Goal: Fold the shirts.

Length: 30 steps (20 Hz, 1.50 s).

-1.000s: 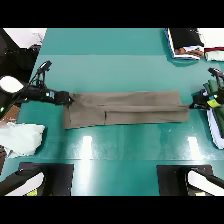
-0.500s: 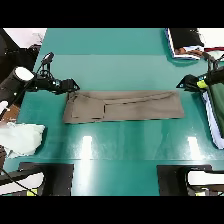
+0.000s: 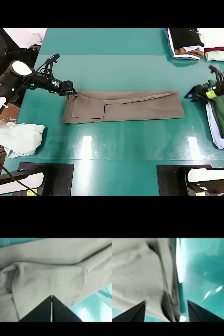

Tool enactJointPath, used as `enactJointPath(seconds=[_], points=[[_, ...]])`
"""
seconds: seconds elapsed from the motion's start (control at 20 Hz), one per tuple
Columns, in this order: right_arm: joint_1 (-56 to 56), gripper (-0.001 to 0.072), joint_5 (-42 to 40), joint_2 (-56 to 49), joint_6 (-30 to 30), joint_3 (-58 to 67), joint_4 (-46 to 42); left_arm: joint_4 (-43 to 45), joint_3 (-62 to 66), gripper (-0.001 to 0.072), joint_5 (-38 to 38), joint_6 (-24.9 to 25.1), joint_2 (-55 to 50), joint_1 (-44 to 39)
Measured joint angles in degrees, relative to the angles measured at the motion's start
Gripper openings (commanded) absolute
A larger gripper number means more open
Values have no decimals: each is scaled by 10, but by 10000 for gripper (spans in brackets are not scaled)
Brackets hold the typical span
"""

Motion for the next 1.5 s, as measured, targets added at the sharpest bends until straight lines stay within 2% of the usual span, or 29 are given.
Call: enactJointPath(seconds=[0.25, 0.3, 0.4, 0.5, 0.6, 0.65, 0.8, 1.0, 1.25, 1.5], points=[[-24, 571, 13, -57, -38, -31, 76, 0, 2, 29, 9, 1, -1, -26], [-19, 542, 17, -66, -41, -32, 92, -1, 2, 29, 13, 1, -2, -35], [-6, 395, 18, -80, -47, -35, 108, -1, 2, 29, 22, 0, -6, -56], [10, 175, 9, -89, -53, -37, 113, -1, 3, 29, 33, -5, -16, -78], [24, 57, 3, -89, -60, -38, 110, -3, 11, 29, 43, -11, -33, -103], [30, 21, -1, -85, -63, -39, 110, -5, 20, 29, 47, -14, -46, -116], [39, 21, -1, -49, -64, -39, 117, -12, 70, 28, 55, -21, -95, -158], [56, 21, 17, 26, -37, -9, 121, -13, 169, 29, 62, -29, -189, -218], [129, 21, 45, 92, 18, 91, 123, -16, 267, 29, 72, -61, -299, -275], [230, 21, 59, 106, 56, 198, 123, -21, 296, 29, 88, -81, -342, -302]])
